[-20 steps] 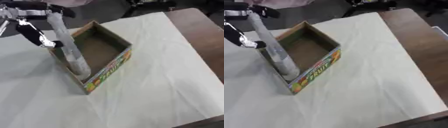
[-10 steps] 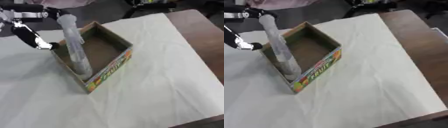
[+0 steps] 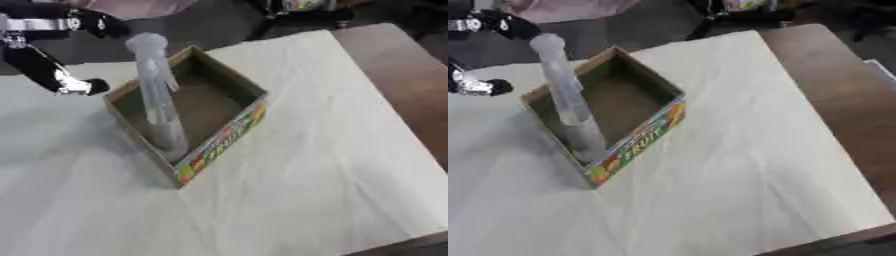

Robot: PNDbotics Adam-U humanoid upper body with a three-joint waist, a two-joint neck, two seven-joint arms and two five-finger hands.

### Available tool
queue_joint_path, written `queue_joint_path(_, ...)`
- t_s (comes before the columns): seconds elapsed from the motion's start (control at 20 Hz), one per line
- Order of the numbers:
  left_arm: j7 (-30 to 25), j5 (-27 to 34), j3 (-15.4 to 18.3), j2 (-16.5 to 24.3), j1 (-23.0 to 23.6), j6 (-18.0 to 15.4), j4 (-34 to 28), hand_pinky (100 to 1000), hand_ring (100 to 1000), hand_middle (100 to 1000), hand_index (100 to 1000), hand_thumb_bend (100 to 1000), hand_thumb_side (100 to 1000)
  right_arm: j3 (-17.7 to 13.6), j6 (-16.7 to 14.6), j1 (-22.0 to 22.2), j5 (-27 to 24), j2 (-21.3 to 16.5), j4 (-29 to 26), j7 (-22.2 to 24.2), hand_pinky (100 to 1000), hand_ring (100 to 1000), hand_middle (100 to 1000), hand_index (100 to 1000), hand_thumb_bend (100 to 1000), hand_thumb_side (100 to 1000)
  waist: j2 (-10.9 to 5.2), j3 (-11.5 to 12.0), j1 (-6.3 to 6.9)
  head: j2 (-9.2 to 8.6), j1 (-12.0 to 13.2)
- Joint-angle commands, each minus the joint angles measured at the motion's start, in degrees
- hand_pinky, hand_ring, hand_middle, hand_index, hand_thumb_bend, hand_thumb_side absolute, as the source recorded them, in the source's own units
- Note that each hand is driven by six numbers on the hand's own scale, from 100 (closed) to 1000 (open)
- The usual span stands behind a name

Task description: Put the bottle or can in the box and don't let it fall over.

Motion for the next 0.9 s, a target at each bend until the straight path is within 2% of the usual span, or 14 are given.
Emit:
queue_joint_path(0.05, 6.97, 3.50, 3.71, 4.77, 1.50, 2.31, -2.66, 781, 563, 774, 880, 100, 730, -0.89, -0.37, 0.08, -0.51, -1.86, -1.01, -0.48, 1000, 1000, 1000, 928, 100, 467, -1.79, 0.46, -0.53, 0.21, -1.47)
queue_joint_path(0.1, 10.57, 5.83, 4.44, 5.84, 3.10, 3.25, -4.08, 732, 483, 756, 860, 100, 753, -0.98, -0.51, 0.27, -0.58, -2.01, -1.01, -0.62, 1000, 1000, 1000, 928, 100, 463, -1.96, 0.76, -0.69, 0.25, -2.03)
queue_joint_path(0.3, 23.57, 19.83, 8.19, 10.15, 10.77, 5.50, -10.60, 682, 428, 694, 824, 100, 705, -1.29, -1.29, 1.05, -0.92, -2.68, -1.01, -1.20, 1000, 1000, 997, 927, 100, 469, -2.66, 1.90, -1.43, 0.64, -4.47)
queue_joint_path(0.4, 28.22, 26.54, 9.98, 11.78, 14.11, 5.94, -13.24, 679, 424, 690, 822, 100, 703, -1.33, -1.61, 1.29, -1.09, -2.87, -1.01, -1.38, 1000, 1000, 997, 927, 100, 469, -2.87, 2.19, -1.70, 0.76, -5.02)
queue_joint_path(0.45, 30.34, 29.46, 11.12, 12.02, 15.61, 5.67, -14.42, 631, 357, 610, 850, 100, 691, -1.38, -1.75, 1.43, -1.18, -2.94, -1.01, -1.49, 1000, 1000, 995, 926, 100, 470, -3.06, 2.51, -1.98, 0.84, -5.44)
queue_joint_path(0.55, 35.14, 35.17, 13.73, 12.37, 19.72, 4.76, -17.02, 567, 341, 669, 858, 100, 702, -1.52, -2.13, 1.77, -1.45, -3.09, -1.01, -1.75, 1000, 1000, 994, 925, 100, 467, -3.41, 3.09, -2.57, 1.08, -6.11)
queue_joint_path(0.6, 37.06, 36.95, 14.72, 12.45, 21.65, 4.47, -18.21, 570, 361, 722, 865, 100, 706, -1.57, -2.30, 1.91, -1.58, -3.15, -1.01, -1.86, 1000, 1000, 993, 925, 100, 463, -3.55, 3.31, -2.83, 1.27, -6.36)
queue_joint_path(0.7, 39.85, 38.59, 16.19, 12.20, 24.91, 4.02, -20.31, 601, 382, 760, 867, 100, 706, -1.63, -2.61, 2.00, -1.84, -3.26, -1.01, -2.01, 1000, 1000, 992, 924, 100, 458, -3.71, 3.68, -3.26, 1.55, -6.66)
queue_joint_path(0.9, 44.80, 39.60, 18.53, 9.37, 30.64, 3.27, -24.12, 582, 363, 716, 824, 100, 683, -1.76, -3.09, 2.06, -2.22, -3.32, -1.01, -2.24, 1000, 1000, 990, 924, 100, 452, -3.73, 4.23, -3.90, 1.95, -7.23)
